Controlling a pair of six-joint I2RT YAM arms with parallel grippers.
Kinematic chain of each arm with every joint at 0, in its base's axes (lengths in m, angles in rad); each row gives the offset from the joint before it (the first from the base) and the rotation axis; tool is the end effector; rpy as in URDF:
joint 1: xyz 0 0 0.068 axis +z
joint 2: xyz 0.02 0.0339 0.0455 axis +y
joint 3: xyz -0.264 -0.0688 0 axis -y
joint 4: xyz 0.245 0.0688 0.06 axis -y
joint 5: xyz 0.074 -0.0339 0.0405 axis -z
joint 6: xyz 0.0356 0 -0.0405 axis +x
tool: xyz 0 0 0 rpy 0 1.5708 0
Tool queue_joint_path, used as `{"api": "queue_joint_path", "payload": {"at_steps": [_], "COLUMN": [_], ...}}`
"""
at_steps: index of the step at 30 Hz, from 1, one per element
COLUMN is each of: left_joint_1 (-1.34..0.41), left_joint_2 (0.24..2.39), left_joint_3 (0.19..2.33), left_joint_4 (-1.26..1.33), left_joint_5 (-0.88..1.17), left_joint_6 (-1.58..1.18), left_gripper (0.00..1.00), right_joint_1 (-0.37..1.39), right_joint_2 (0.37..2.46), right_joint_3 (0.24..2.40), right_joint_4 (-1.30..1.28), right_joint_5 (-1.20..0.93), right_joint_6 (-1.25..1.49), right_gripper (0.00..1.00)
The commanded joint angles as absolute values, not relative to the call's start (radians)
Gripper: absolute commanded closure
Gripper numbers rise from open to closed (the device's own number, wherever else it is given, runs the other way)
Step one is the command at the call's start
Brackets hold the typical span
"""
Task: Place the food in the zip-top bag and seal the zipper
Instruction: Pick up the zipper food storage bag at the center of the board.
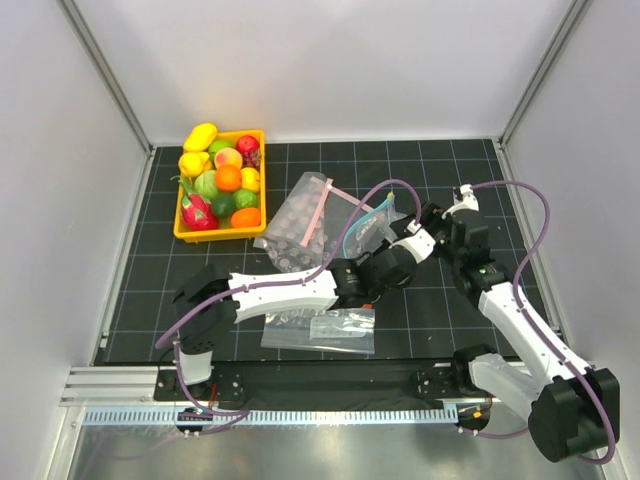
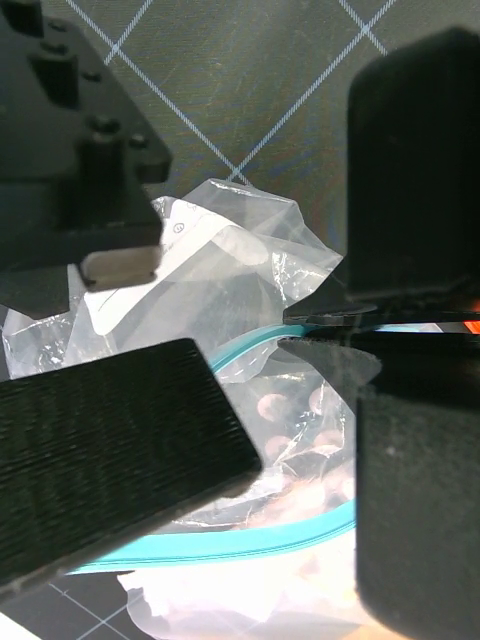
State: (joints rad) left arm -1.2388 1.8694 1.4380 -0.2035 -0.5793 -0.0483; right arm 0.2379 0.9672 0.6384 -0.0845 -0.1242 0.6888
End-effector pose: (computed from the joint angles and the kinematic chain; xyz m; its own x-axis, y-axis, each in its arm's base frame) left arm 0.1582 -0.3991 0.2563 -0.2243 0.5268 -0.8199 0.6374 0.7157 0.2854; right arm 0.2142 0.0565 0.2646 -0.5201 0.5229 -0.6754 -0.0176 0.7840 0.6205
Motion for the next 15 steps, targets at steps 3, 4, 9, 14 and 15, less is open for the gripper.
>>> {"api": "queue_joint_path", "payload": {"at_steps": [3, 4, 9, 14, 15], "left_joint_1": [-1.239, -1.239, -1.239, -1.239, -1.239], "left_joint_2": [1.871, 1.868, 1.826, 1.792, 1.790], "left_joint_3": [1.473, 1.468, 1.422, 1.384, 1.382], "left_joint_4": [-0.193, -0.190, -0.138, -0.109, -0.106], "left_joint_5": [-0.598, -0.595, -0.571, -0.551, -0.551], "left_joint_6": [-0.054, -0.055, -0.038, -0.032, -0.029], "left_gripper": [1.00, 1.00, 1.00, 1.00, 1.00], "right_joint_1": [0.236, 0.235, 0.235, 0.233, 0.232], "right_joint_2": [0.968, 0.982, 0.991, 0.991, 0.994], "right_joint_3": [0.623, 0.621, 0.609, 0.595, 0.594], "right_joint_4": [-0.014, -0.006, 0.064, 0.124, 0.127], "right_joint_5": [-0.207, -0.222, -0.291, -0.344, -0.347], "right_joint_6": [0.729, 0.732, 0.747, 0.758, 0.759], "right_gripper": [0.22, 0.22, 0.22, 0.23, 0.23]}}
